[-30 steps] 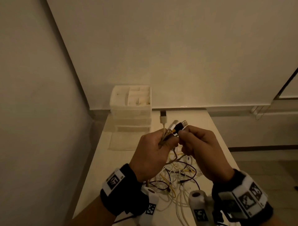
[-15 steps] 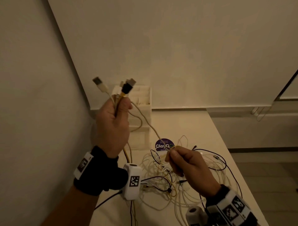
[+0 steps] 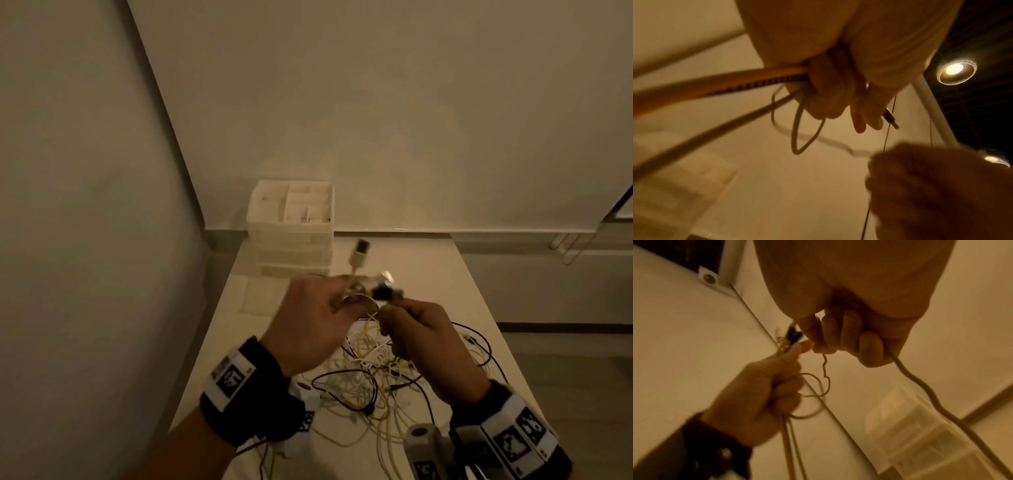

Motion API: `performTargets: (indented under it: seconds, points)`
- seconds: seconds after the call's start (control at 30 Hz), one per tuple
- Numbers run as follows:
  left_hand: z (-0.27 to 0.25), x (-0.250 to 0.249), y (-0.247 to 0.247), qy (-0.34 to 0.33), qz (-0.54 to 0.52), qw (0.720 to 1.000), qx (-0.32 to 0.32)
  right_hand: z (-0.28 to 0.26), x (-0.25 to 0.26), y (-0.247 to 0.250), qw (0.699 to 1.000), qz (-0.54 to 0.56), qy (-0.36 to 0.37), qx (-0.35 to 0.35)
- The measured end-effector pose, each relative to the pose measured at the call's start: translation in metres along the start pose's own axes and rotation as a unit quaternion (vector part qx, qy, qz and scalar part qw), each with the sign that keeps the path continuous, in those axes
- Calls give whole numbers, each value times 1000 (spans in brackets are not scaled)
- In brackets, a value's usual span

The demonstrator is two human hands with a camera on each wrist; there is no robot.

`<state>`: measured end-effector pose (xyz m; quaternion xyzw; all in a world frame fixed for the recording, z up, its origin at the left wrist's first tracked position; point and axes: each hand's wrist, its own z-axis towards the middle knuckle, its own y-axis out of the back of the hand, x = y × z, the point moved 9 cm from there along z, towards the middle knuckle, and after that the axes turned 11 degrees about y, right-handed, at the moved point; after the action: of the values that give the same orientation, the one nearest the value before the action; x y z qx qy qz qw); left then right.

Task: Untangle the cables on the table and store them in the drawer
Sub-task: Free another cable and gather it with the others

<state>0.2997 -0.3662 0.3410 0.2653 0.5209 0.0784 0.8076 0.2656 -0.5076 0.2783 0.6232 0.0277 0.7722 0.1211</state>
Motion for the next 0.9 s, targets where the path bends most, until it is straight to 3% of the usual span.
performTargets:
  seconds: [0.07,0.27,0.47,0.63,0.8,0.9]
  points:
    - [-1,-7,-14,-17,-11,1000,17,3,16,1,998,61,4,1]
    - [14,-17,0,-24,-30,997,-68,4,29,3,993,106,39,27]
    - [38,-7,57,-3,-38,975,-217,-4,-2,5,993,72,90,27]
    - [40,23,89,60,-77,953,-287,-12,-51,4,998,13,57,29]
    - [38,42,87,87,-37,959,-267,-7,-70,8,999,-36,27,-2]
    - [33,25,55,50,-25,982,-179,3,-51,9,997,-55,47,-6]
